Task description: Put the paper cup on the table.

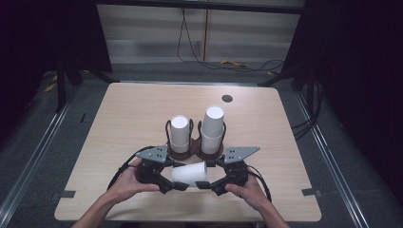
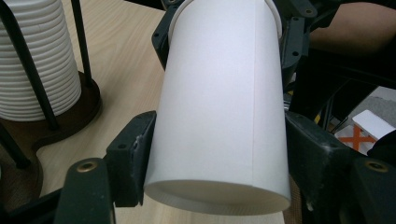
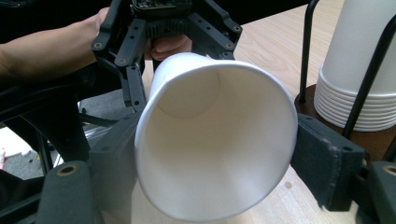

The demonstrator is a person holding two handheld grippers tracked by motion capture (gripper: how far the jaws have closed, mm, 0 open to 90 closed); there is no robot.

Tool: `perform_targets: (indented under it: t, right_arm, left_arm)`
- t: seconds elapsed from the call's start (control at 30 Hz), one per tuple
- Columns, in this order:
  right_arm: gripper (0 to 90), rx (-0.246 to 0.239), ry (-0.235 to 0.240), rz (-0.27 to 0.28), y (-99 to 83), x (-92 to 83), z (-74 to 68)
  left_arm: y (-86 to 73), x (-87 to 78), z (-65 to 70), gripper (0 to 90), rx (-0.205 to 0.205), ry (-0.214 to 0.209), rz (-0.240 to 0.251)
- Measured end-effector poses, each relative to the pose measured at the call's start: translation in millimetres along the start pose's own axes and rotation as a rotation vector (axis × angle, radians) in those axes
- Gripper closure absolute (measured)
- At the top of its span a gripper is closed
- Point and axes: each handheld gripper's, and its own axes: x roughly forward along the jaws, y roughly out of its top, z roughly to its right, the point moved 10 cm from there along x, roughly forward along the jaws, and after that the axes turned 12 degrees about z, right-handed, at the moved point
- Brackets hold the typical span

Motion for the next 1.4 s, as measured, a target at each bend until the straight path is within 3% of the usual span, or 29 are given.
perform_targets:
  t: [0.43,0.5,0.67,0.7,0.73,0.83,0.97,1.0,1.17,1.27,1.4]
  right_arm:
    - [25.6,-0.003,-0.011,-0.002,2.8,-2.1,0.8]
    - [25.7,-0.004,-0.018,-0.004,3.3,-3.0,2.0]
    - [25.7,0.005,-0.038,-0.007,4.1,-5.6,7.0]
    - [25.7,0.005,-0.038,-0.007,4.1,-5.6,7.0]
    - [25.7,0.006,-0.042,-0.01,3.7,-6.1,8.1]
    - [25.7,0.01,-0.053,-0.012,3.4,-6.7,10.2]
    - [26.1,0.028,-0.066,-0.032,1.2,-8.1,15.8]
    - [26.2,0.033,-0.072,-0.025,1.4,-9.7,17.8]
    - [26.3,0.034,-0.105,-0.032,1.8,-15.1,20.0]
    - [26.3,0.038,-0.128,-0.041,0.7,-19.4,22.7]
    - [26.3,0.04,-0.144,-0.056,-1.2,-21.7,24.6]
  left_arm:
    - [-1.5,-0.5,-4.3,19.7,-0.024,0.039,-0.008]
    - [-2.5,-1.1,-7.1,18.1,-0.006,0.064,-0.021]
    - [-4.4,-4.3,-12.5,16.0,-0.005,0.11,-0.043]
    - [-4.4,-4.3,-12.5,16.5,-0.005,0.11,-0.043]
    - [-4.9,-6.2,-16.5,16.3,-0.001,0.139,-0.041]
    - [-6.7,-7.8,-16.9,16.7,-0.009,0.141,-0.039]
    - [-7.1,-11.9,-24.0,16.8,-0.006,0.182,-0.032]
    - [-7.3,-15.0,-26.7,15.9,0.012,0.201,-0.035]
    - [-7.4,-21.9,-31.4,15.6,-0.008,0.243,-0.017]
    - [-11.2,-28.3,-39.3,15.7,0.002,0.3,-0.04]
    - [-11.2,-34.1,-42.7,15.7,-0.017,0.327,-0.024]
